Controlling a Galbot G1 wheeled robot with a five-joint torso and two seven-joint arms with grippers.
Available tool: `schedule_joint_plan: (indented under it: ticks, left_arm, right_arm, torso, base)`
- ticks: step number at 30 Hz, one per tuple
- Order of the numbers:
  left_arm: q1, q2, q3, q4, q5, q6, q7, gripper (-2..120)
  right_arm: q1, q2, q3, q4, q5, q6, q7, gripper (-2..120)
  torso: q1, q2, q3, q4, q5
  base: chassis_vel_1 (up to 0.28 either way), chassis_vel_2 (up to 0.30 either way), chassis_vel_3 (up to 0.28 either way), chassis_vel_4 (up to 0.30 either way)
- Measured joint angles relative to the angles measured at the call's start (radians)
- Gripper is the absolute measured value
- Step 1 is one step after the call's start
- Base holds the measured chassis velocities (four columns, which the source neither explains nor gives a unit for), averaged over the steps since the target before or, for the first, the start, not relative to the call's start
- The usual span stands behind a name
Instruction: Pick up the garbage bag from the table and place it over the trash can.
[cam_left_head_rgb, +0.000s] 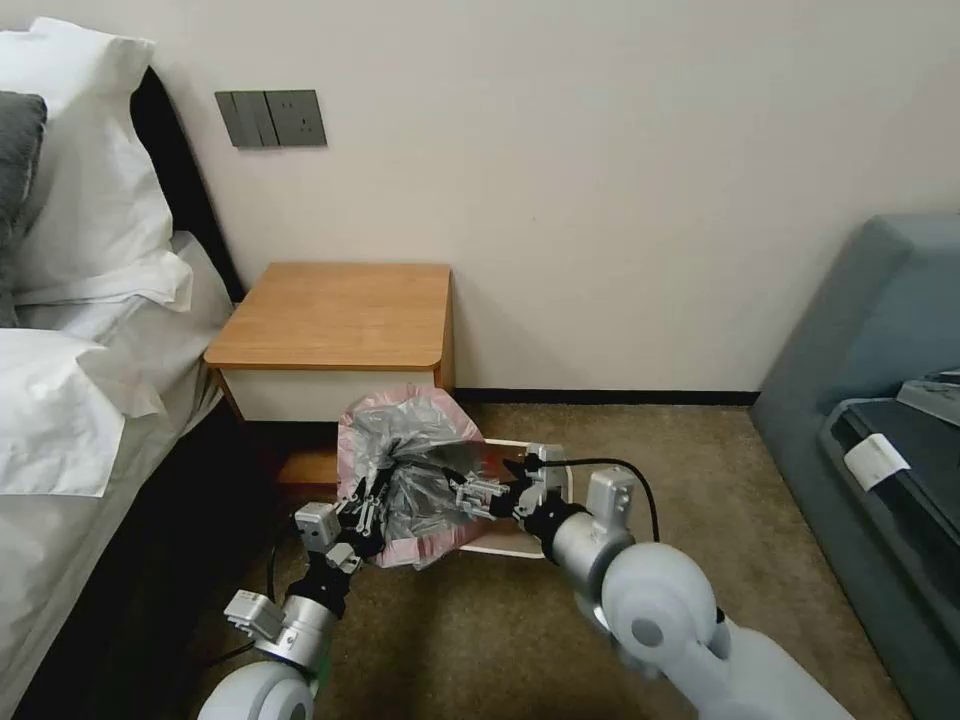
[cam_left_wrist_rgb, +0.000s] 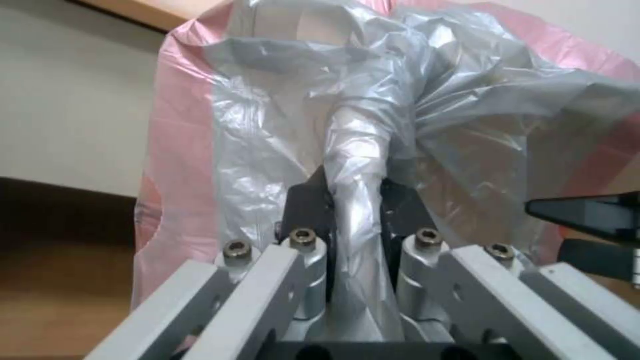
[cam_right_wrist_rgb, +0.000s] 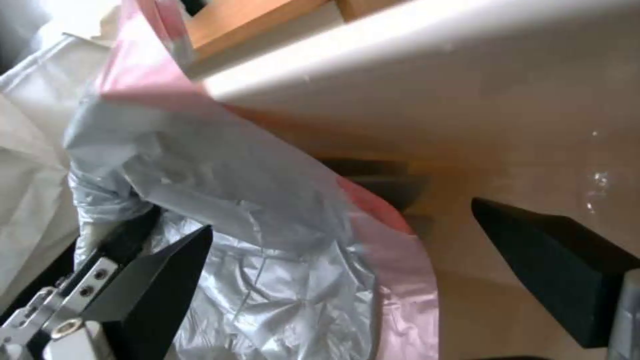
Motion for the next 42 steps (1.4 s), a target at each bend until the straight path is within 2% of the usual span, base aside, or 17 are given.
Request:
schedule_joint_plan:
  ticks: [5, 8, 9, 11, 13, 15, 16, 19, 20, 23, 24, 31, 37, 42]
  left_arm:
    - [0.006, 0.0, -0.019, 0.001, -0.002, -0.015, 0.027, 8]
    - [0.007, -0.002, -0.022, 0.002, -0.005, -0.015, 0.028, 8]
    - [0.007, -0.002, -0.022, 0.002, -0.005, -0.015, 0.028, 8]
    - [0.007, -0.002, -0.021, 0.002, -0.007, -0.011, 0.027, 8]
    - [0.007, -0.002, -0.019, 0.002, -0.007, -0.009, 0.027, 8]
    - [0.007, -0.002, -0.016, 0.002, -0.008, -0.006, 0.025, 8]
    - [0.007, -0.002, -0.016, 0.002, -0.008, -0.006, 0.025, 8]
    - [0.01, -0.002, -0.016, 0.002, -0.009, -0.004, 0.023, 8]
    - [0.01, -0.002, -0.016, 0.002, -0.009, -0.004, 0.023, 8]
    - [0.01, -0.001, -0.016, 0.002, -0.011, -0.004, 0.021, 8]
    - [0.01, -0.001, -0.016, 0.002, -0.011, -0.004, 0.021, 8]
    - [0.007, -0.002, -0.009, 0.002, -0.017, 0.002, 0.016, 8]
    - [0.006, -0.001, -0.008, 0.003, -0.021, 0.002, 0.013, 8]
    - [0.004, -0.003, -0.008, 0.004, -0.022, 0.005, -0.005, 8]
  right_arm:
    - [0.02, 0.002, -0.013, -0.029, -0.001, 0.0, -0.03, 96]
    - [0.024, 0.002, -0.016, -0.042, -0.029, 0.016, -0.092, 82]
    - [0.024, 0.002, -0.016, -0.042, -0.029, 0.016, -0.092, 82]
    - [0.021, -0.002, -0.016, -0.044, -0.054, 0.026, -0.128, 72]
    - [0.019, -0.004, -0.016, -0.044, -0.062, 0.028, -0.135, 69]
    - [0.015, -0.008, -0.019, -0.046, -0.083, 0.035, -0.151, 57]
    - [0.015, -0.008, -0.019, -0.046, -0.083, 0.035, -0.151, 57]
    - [0.011, -0.012, -0.019, -0.053, -0.108, 0.044, -0.175, 41]
    - [0.011, -0.012, -0.019, -0.053, -0.108, 0.044, -0.175, 41]
    - [0.01, -0.014, -0.019, -0.053, -0.124, 0.047, -0.186, 28]
    - [0.01, -0.014, -0.019, -0.053, -0.124, 0.047, -0.186, 28]
    - [-0.006, -0.018, -0.017, -0.05, -0.143, 0.053, -0.197, 0]
    - [-0.016, -0.016, -0.017, -0.044, -0.159, 0.066, -0.206, 0]
    - [-0.034, -0.012, -0.022, -0.043, -0.241, 0.149, -0.25, 0]
  torso:
    - [0.0, 0.0, 0.0, -0.0001, -0.0001]
    - [0.0, 0.0, 0.0, -0.0001, 0.0]
    - [0.0, 0.0, 0.0, -0.0001, 0.0]
    - [0.0, 0.0, 0.0, -0.0001, 0.0]
    - [0.0, 0.0, 0.0, -0.0002, 0.0]
    - [0.0, 0.0, 0.0, -0.0002, 0.0]
    - [0.0, 0.0, 0.0, -0.0002, 0.0]
    - [0.0, 0.0, 0.0, -0.0002, 0.0]
    - [0.0, 0.0, 0.0, -0.0002, 0.0]
    - [0.0, 0.0, 0.0, -0.0001, 0.0]
    - [0.0, 0.0, 0.0, -0.0001, 0.0]
    - [0.0, 0.0, 0.0, -0.0002, 0.0]
    - [0.0, 0.0, 0.0, -0.0002, 0.0]
    - [0.0, 0.0, 0.0, -0.0002, 0.0]
  base:
    - [0.0, 0.0, 0.0, 0.0]
    - [0.0, 0.0, 0.0, 0.0]
    - [0.0, 0.0, 0.0, 0.0]
    - [0.0, 0.0, 0.0, 0.0]
    - [0.0, 0.0, 0.0, 0.0]
    - [0.0, 0.0, 0.0, 0.0]
    - [0.0, 0.0, 0.0, 0.0]
    - [0.0, 0.0, 0.0, 0.0]
    - [0.0, 0.0, 0.0, 0.0]
    - [0.0, 0.0, 0.0, 0.0]
    - [0.0, 0.0, 0.0, 0.0]
    - [0.0, 0.0, 0.0, 0.0]
    - [0.0, 0.0, 0.0, 0.0]
    - [0.0, 0.0, 0.0, 0.0]
